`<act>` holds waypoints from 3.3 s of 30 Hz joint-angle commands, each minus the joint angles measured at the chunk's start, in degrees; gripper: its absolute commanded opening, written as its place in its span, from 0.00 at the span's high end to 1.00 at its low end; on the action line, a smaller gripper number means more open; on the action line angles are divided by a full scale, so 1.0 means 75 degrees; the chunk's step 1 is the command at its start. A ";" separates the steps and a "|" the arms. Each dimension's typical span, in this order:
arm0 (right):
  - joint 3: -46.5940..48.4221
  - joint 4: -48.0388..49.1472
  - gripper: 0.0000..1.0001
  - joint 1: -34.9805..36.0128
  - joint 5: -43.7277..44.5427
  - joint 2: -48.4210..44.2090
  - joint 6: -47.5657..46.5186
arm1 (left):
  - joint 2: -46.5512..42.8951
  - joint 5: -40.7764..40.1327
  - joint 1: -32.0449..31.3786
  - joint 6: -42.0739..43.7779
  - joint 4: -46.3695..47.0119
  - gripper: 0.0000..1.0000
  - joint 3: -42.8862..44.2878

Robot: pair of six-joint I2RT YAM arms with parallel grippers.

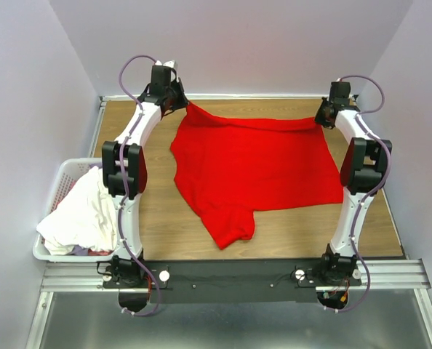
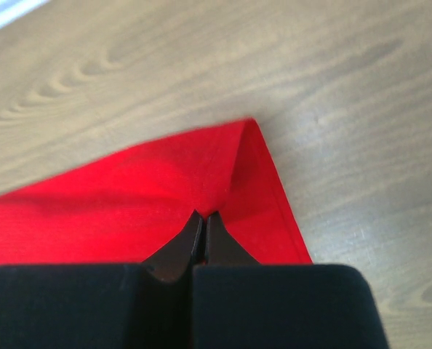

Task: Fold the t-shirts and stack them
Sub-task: Fold the tshirt

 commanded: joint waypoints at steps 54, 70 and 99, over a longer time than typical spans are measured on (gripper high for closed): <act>-0.0980 -0.0180 0.92 -0.0541 -0.0134 -0.0131 -0.0073 | -0.4430 0.2163 -0.0099 -0.2075 0.1036 1.00 -0.7130; -0.0254 -0.0790 0.79 -0.0553 0.0568 0.0220 -0.0131 | -0.4242 0.2374 -0.0310 -0.1970 0.1012 1.00 -0.7072; -0.0523 -0.1400 0.35 0.2433 -0.1282 -0.1163 -0.0622 | -0.1701 0.1097 -0.0404 -0.1045 0.0474 1.00 -0.4062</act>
